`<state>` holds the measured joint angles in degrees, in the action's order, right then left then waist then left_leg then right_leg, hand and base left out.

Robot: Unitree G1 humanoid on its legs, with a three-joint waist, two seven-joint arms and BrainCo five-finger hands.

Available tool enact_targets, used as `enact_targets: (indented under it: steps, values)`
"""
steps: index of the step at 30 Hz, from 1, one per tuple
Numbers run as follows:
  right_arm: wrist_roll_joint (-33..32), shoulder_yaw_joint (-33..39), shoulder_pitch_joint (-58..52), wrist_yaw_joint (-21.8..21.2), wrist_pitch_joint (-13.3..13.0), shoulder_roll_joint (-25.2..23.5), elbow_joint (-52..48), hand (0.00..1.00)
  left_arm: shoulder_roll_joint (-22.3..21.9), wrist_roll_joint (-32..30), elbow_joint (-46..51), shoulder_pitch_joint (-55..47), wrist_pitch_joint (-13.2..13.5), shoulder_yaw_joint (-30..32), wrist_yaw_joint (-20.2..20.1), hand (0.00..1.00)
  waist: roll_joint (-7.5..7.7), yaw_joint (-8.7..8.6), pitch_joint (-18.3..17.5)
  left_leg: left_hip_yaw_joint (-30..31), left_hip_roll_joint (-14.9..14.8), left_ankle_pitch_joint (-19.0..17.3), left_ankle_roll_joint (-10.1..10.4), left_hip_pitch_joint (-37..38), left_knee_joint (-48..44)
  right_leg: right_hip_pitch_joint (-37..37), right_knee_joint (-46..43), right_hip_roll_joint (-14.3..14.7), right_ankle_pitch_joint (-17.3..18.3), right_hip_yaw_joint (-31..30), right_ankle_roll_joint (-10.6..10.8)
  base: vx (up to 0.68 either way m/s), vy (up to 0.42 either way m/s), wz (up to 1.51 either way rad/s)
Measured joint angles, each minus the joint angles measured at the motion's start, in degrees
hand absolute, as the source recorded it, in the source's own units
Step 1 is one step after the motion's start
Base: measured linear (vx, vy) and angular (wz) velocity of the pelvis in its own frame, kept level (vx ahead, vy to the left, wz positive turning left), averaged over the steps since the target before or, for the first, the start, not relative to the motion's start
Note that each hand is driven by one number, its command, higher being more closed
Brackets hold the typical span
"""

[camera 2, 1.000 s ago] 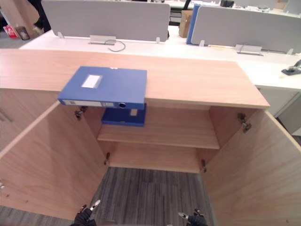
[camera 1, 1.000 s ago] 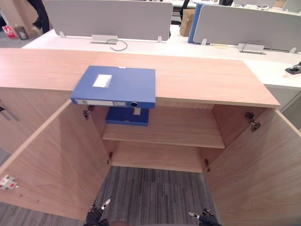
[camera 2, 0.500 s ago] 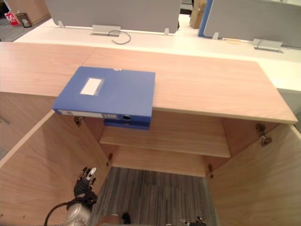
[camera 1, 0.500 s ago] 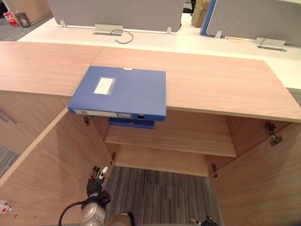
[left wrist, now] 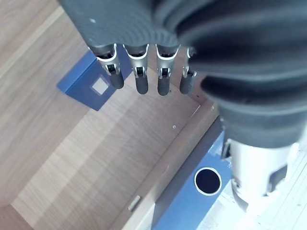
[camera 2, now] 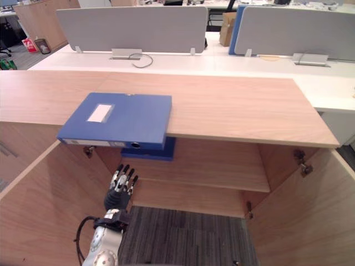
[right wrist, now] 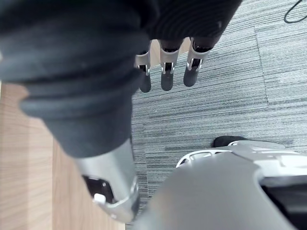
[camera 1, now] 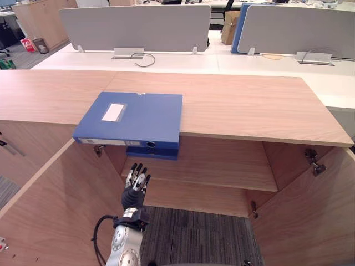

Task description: Walk over to the cabinet, pick up the folder, carry it to the office cabinet, place the folder inside the office cabinet, then close the office cabinet door

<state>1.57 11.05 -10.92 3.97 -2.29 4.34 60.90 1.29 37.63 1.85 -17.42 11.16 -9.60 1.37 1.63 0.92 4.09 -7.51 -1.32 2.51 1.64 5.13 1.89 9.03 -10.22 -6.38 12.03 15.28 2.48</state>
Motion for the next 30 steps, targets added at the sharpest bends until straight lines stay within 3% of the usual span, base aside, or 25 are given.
enact_targets:
  steps: [8,10,15,17,22,24,28,30]
  values:
    - [-0.1,-1.68,-0.85,0.01,0.01,0.19,0.14,0.0,-0.67,-14.19,5.81,-5.6,-1.04,3.92,6.22,0.0,0.4,1.35,-1.05,0.96,1.19,2.05,-1.15,-0.22,2.16,0.15,1.82,-1.08,-1.67,0.76,0.92,-0.07,0.044,0.08]
    - [-0.13,-1.67,-1.37,0.01,0.01,-0.14,0.07,0.0,-3.5,-18.54,9.33,-7.03,-1.56,6.73,8.57,0.0,0.92,1.75,-1.57,1.79,1.64,2.05,-1.2,-1.05,1.86,0.11,1.78,-1.48,-1.79,1.49,1.05,-0.1,0.036,0.17]
    - [-0.18,-2.19,-2.12,0.01,0.2,-0.12,-0.17,0.0,-5.62,-21.47,12.36,-9.0,-2.93,9.74,10.34,0.0,1.18,2.33,-2.17,2.02,1.88,2.09,-1.28,-1.08,1.89,0.11,1.83,-1.69,-1.9,1.87,1.24,-0.06,0.014,0.07]
    - [-0.24,-2.33,-2.27,-0.01,0.44,-0.21,-0.29,0.0,-5.69,-25.74,14.64,-9.13,-3.21,10.23,11.45,0.0,1.45,2.61,-2.38,2.19,1.92,2.16,-1.35,-1.07,1.94,0.13,1.81,-1.69,-1.91,2.01,1.25,-0.03,-0.006,0.04]
    - [-0.42,-4.05,-2.19,0.04,0.45,0.0,-0.31,0.0,-3.84,-48.94,23.6,-6.26,-3.21,9.06,15.45,0.0,1.9,2.86,-3.2,2.43,2.0,2.62,-1.64,-1.17,2.31,0.12,2.02,-1.67,-1.94,2.39,1.31,0.0,-0.004,0.03]
    - [-0.5,-4.44,-2.15,0.02,0.44,0.04,0.04,0.0,0.07,-61.93,23.56,-1.98,-3.38,7.66,17.19,0.0,1.98,2.67,-3.91,2.34,1.95,2.79,-1.52,-1.1,2.76,0.0,2.34,-1.56,-1.95,2.35,1.31,0.0,0.0,0.0]
    - [-0.33,-4.49,-1.01,-0.28,0.27,0.28,1.75,0.0,5.76,-76.74,20.9,5.13,-3.44,6.83,20.95,0.0,1.87,1.73,-4.38,2.04,1.78,3.09,-1.28,-0.65,3.05,0.11,3.32,-1.11,-2.37,1.89,1.11,0.01,-0.014,-0.08]
    - [-0.17,-5.88,-0.5,-0.68,0.11,0.72,2.39,0.0,10.54,-84.39,13.68,10.04,-4.42,6.18,22.4,0.0,1.8,1.25,-4.34,1.46,1.39,3.08,-1.28,-0.04,3.07,0.61,3.97,-0.52,-2.79,1.33,0.75,-0.02,-0.039,-0.13]
